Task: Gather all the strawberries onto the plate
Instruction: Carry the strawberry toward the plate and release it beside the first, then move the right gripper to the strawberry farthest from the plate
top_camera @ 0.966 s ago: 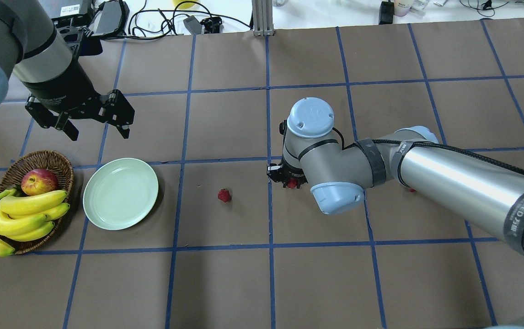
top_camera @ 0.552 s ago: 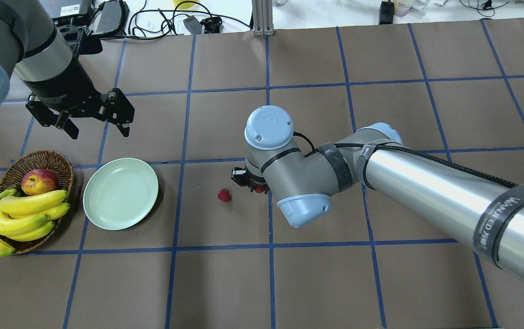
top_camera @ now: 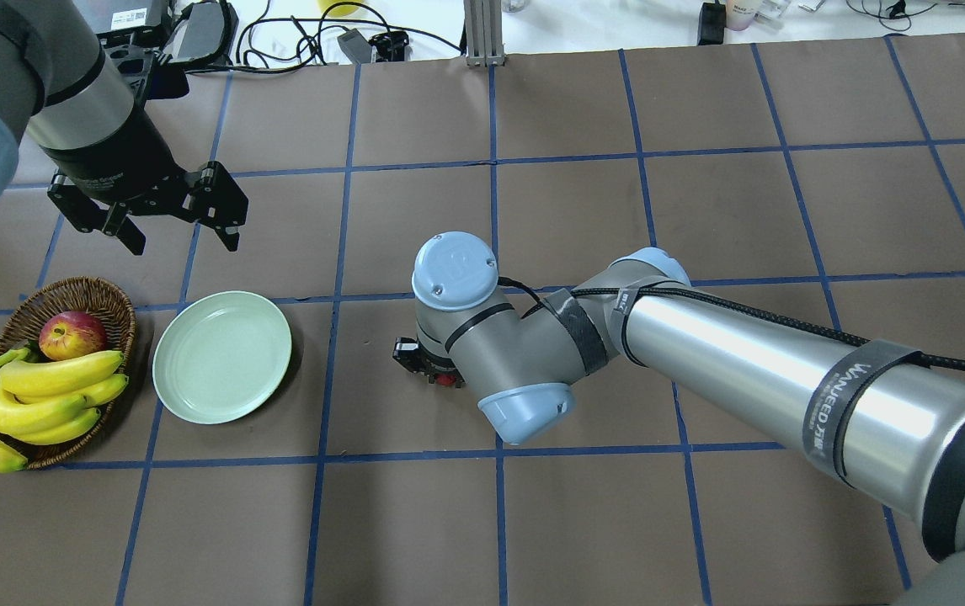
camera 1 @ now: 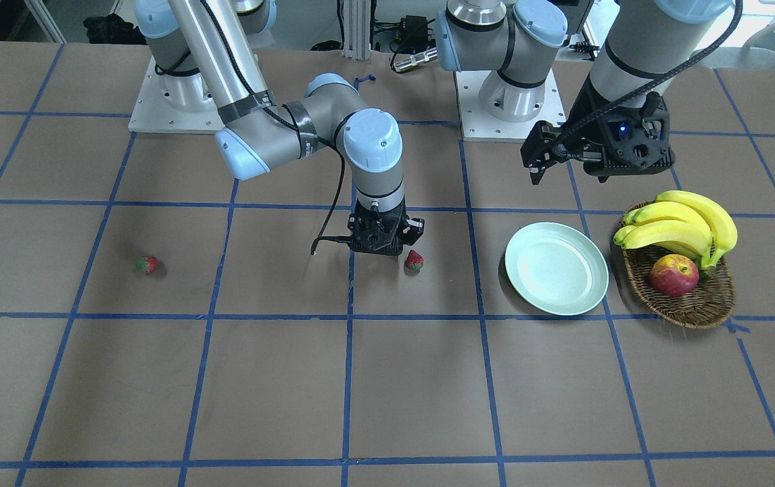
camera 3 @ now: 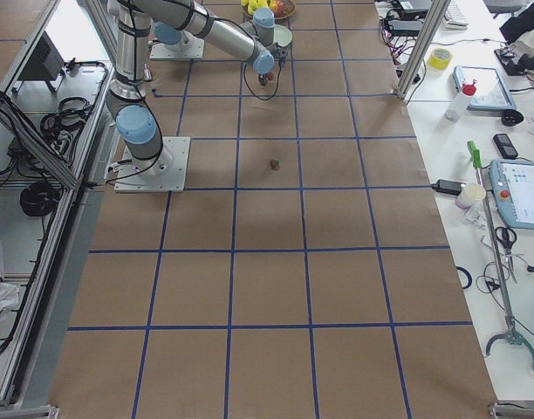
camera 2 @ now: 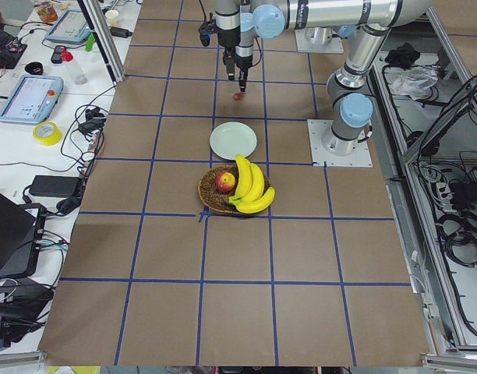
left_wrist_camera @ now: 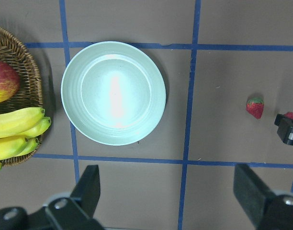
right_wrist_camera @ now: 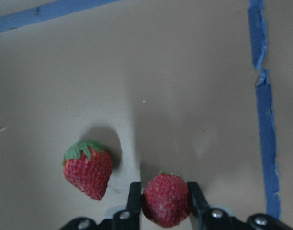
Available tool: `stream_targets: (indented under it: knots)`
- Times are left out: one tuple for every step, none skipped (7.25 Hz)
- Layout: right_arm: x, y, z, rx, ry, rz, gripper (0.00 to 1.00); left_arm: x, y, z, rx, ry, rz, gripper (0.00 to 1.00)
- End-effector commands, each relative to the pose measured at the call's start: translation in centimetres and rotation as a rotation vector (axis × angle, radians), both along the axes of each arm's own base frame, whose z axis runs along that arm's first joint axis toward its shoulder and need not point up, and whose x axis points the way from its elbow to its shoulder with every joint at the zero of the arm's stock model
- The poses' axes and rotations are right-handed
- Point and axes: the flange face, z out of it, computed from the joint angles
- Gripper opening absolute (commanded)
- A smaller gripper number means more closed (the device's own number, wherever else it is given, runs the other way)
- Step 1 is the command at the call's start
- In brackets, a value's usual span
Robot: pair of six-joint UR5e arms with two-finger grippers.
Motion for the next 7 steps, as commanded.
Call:
stream_targets:
  knots:
    - [0.6, -1.1, 1.7, -0.032, -0.022, -0.013, 1.0, 0.0, 0.0, 0.0, 0.001, -0.001, 0.0, 1.0]
    - [0.2, -2.5, 4.3, -0.056, -0.031, -0.023, 1.0, 0.0, 0.0, 0.0, 0.001, -0.001, 0.0, 1.0]
    - [-4.1, -4.0, 7.3, -0.011, 0.01, -0.052, 1.0, 0.0, 0.0, 0.0, 0.001, -0.002, 0.0, 1.0]
    - [-10.7, -6.9, 10.7, 0.004, 0.027, -0.094, 1.0, 0.0, 0.0, 0.0, 0.001, -0.001, 0.0, 1.0]
    - [-16.2, -7.5, 12.6, 0.008, 0.075, -0.074, 1.0, 0.0, 0.0, 0.0, 0.001, -0.002, 0.0, 1.0]
    - [-21.9, -8.8, 13.0, 0.005, 0.168, -0.02, 1.0, 0.0, 0.1, -0.1, 0.003, -0.002, 0.0, 1.0]
    - [-27.2, -10.3, 13.2, 0.001, 0.253, -0.064, 1.0, 0.0, 0.1, -0.1, 0.004, -0.004, -0.001, 1.0]
